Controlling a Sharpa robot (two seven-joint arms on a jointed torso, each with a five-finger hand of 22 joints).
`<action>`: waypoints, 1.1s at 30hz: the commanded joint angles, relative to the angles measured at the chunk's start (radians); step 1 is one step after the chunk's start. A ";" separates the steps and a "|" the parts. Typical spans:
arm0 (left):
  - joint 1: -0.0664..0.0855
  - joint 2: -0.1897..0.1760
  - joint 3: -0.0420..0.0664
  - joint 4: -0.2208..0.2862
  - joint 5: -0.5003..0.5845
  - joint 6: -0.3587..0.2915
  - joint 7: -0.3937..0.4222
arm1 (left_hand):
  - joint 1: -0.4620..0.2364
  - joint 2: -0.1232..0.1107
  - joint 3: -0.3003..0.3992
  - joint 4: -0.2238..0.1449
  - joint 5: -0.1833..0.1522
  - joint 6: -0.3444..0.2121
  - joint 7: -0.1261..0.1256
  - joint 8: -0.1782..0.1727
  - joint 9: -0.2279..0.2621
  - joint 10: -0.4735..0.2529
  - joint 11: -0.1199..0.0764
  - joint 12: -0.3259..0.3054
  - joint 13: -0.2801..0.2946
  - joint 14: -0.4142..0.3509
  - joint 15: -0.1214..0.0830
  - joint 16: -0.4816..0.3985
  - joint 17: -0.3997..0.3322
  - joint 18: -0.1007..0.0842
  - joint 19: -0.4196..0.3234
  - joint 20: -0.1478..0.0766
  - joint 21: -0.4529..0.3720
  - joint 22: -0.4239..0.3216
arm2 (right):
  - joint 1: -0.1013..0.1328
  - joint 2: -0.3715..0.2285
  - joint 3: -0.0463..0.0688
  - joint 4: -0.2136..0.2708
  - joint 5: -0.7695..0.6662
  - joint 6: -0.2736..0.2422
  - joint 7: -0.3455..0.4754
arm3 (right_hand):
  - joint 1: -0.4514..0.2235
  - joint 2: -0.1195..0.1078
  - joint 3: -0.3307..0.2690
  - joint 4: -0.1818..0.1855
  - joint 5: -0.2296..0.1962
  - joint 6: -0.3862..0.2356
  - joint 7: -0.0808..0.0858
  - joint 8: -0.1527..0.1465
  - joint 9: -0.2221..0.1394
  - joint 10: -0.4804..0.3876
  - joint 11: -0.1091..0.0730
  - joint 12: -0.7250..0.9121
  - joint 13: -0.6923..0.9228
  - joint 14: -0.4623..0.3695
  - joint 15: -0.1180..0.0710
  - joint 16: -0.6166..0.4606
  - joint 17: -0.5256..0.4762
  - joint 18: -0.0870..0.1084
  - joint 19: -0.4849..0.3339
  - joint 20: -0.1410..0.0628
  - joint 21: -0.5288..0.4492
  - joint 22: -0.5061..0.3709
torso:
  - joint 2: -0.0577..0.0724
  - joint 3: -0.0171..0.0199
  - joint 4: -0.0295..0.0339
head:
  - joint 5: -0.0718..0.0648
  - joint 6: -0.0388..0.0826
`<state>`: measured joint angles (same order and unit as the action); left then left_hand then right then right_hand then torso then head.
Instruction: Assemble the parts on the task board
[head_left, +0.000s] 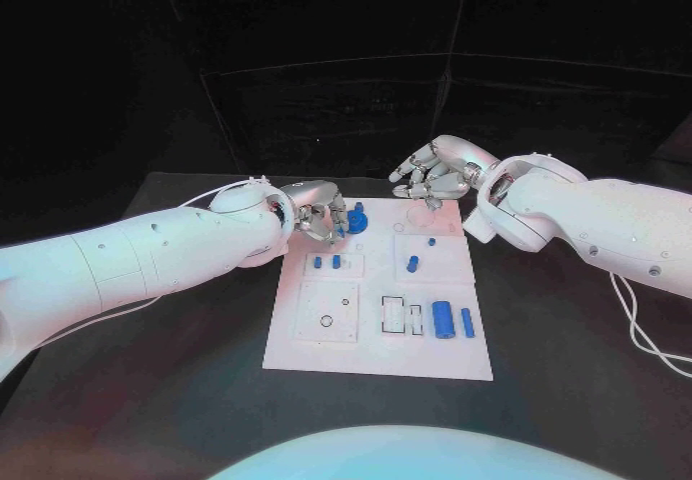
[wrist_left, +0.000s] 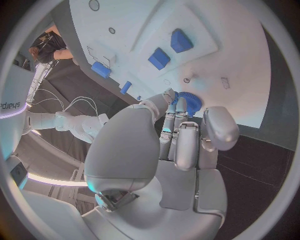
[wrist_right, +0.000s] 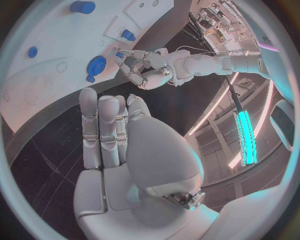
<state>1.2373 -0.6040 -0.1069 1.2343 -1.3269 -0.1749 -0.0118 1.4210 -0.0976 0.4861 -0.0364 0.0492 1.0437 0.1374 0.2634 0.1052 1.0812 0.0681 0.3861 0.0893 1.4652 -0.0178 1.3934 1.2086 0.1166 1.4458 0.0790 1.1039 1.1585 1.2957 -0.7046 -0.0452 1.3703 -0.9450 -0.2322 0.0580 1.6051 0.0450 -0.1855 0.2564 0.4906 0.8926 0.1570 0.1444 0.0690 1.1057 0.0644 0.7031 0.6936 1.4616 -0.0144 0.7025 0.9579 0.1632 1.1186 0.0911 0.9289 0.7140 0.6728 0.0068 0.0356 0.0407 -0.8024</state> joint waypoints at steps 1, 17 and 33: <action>0.000 -0.004 0.001 -0.003 0.016 0.037 -0.011 | -0.012 -0.001 -0.001 -0.006 0.006 0.005 0.001 -0.006 -0.001 0.008 -0.002 -0.003 -0.001 0.034 0.000 0.003 -0.001 -0.015 0.008 0.000 0.005 0.001 | 0.001 0.000 0.001 0.001 0.003 0.004 0.010 | 0.001 -0.008 0.008 0.002 0.005 0.008 0.001 -0.003 -0.001 -0.006 -0.002 -0.004 -0.001 0.011 -0.002 -0.004 0.000 0.002 -0.008 0.001 -0.003 0.000 | 0.001 -0.0002 -0.0025 | 0.000 0.001; -0.004 -0.011 0.000 -0.028 0.017 0.073 -0.031 | -0.017 -0.003 -0.001 -0.007 0.006 0.006 0.001 -0.008 -0.002 0.010 -0.002 -0.006 -0.002 0.033 0.000 0.000 -0.007 -0.016 0.008 0.000 0.008 0.003 | 0.000 -0.002 0.001 0.002 0.003 0.005 0.010 | 0.000 -0.008 0.009 0.003 0.005 0.008 0.001 -0.003 -0.001 -0.006 -0.002 -0.004 -0.001 0.011 -0.002 -0.004 0.000 0.002 -0.008 0.001 -0.003 0.000 | 0.002 0.0007 -0.0025 | 0.001 0.000; -0.006 -0.012 0.000 -0.018 0.034 0.096 -0.028 | -0.020 -0.002 -0.001 -0.007 0.007 0.008 0.000 -0.009 -0.002 0.013 -0.002 -0.007 -0.002 0.032 0.000 -0.002 -0.012 -0.017 0.009 0.000 0.014 0.010 | 0.000 -0.001 0.001 0.001 0.003 0.006 0.010 | 0.000 -0.008 0.009 0.003 0.005 0.008 0.001 -0.003 -0.001 -0.006 -0.002 -0.004 -0.001 0.011 -0.002 -0.004 0.000 0.002 -0.008 0.001 -0.003 0.000 | 0.002 0.0004 -0.0018 | 0.002 -0.003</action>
<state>1.2327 -0.6172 -0.1061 1.2123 -1.3080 -0.1013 -0.0381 1.4118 -0.0991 0.4859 -0.0362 0.0492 1.0435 0.1373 0.2557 0.1033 1.0881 0.0680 0.3822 0.0865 1.4651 -0.0176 1.3934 1.1985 0.1167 1.4455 0.0793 1.1133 1.1676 1.2938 -0.7065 -0.0452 1.3700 -0.9442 -0.2311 0.0592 1.6051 0.0450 -0.1811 0.2608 0.4906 0.8926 0.1570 0.1444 0.0690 1.1057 0.0644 0.7032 0.6936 1.4616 -0.0144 0.7025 0.9579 0.1632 1.1186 0.0911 0.9289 0.7141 0.6746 0.0074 0.0331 0.0419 -0.8051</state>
